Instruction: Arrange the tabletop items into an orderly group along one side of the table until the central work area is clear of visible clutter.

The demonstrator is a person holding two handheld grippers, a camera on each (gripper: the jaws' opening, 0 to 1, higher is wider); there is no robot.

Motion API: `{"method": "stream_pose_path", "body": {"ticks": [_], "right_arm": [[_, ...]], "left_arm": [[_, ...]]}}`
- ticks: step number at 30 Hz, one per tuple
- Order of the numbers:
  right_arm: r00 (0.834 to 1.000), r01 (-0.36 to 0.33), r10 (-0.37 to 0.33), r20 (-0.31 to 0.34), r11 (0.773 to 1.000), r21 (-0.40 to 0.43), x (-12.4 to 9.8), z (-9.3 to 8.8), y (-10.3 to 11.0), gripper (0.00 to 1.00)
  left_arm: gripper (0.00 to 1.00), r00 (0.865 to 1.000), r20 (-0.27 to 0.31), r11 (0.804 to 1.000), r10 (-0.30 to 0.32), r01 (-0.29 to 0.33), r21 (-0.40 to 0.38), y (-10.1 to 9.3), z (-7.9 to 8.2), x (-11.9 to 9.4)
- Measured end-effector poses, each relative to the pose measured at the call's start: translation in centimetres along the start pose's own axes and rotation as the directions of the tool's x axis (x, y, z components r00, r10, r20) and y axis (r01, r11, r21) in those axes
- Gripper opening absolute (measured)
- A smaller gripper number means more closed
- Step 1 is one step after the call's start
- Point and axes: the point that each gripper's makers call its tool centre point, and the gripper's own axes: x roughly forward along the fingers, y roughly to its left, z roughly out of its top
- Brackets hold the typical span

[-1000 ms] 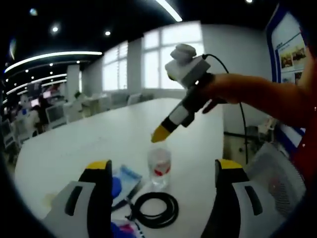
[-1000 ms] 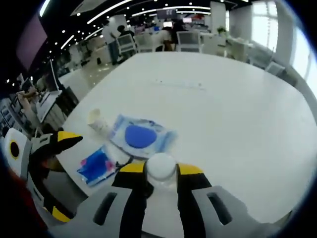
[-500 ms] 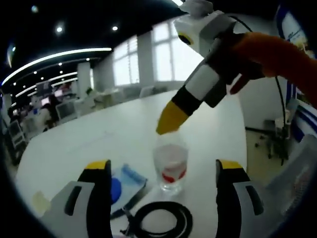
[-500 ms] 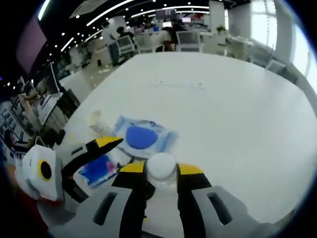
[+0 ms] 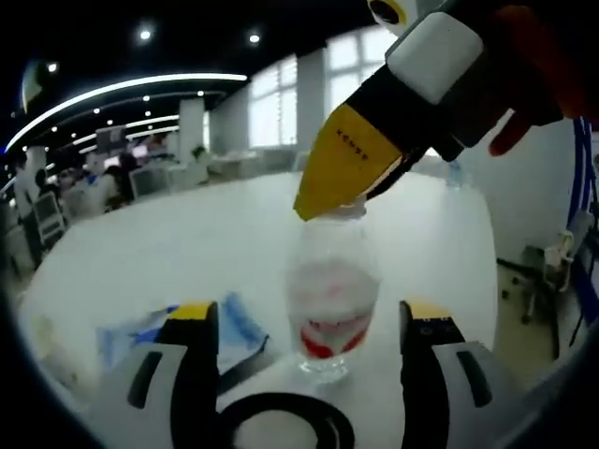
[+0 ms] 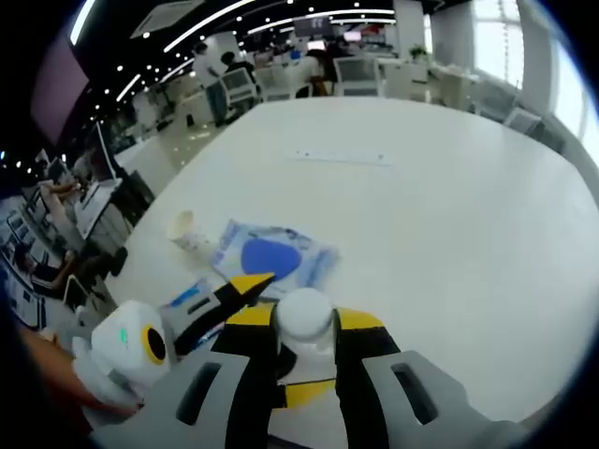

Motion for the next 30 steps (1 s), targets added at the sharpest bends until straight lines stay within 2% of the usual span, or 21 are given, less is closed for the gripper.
{"method": "stream_pose_path", "body": {"ticks": [6,9,20,24,27,30], "right_arm": [[1.000,-0.004,0.004,-0.003,1.000,0.003,0.1,0.0,0.1,0.22],[1.000,-0.006,0.006,-0.003,1.000,0.002,0.1,0.1,0.1,0.22],[1.000,-0.009,0.009,-0.008,1.000,0.001,0.1,-0.1,0.1,0.22],[1.000,-0.010,0.010,-0.010,1.000,0.004,0.1,-0.1,0.1,0.23],[1.000,-0.009,0.010,-0.010,1.000,0.006,0.1,-0.1,0.1,0.23],[1.000,-0.010,0.010,-0.013,1.000,0.010,0.0,-0.1,0.1,0.23]], "left_arm": [[0.72,0.999,0.015,0.999,0.042,-0.042,-0.023,0.4,0.0,0.9],[0.70,0.999,0.020,0.999,0.040,-0.040,-0.024,0.0,-0.2,1.2],[0.53,0.999,0.028,1.000,0.017,-0.017,-0.008,-1.2,-0.4,1.8],[0.47,1.000,0.012,1.000,0.017,-0.017,0.007,-1.0,-0.8,2.0],[0.39,1.000,0.014,0.999,-0.010,0.010,0.031,-1.6,-0.6,2.0],[0.39,1.000,0.016,0.999,-0.015,0.014,0.046,-1.6,-0.6,1.9]]}}
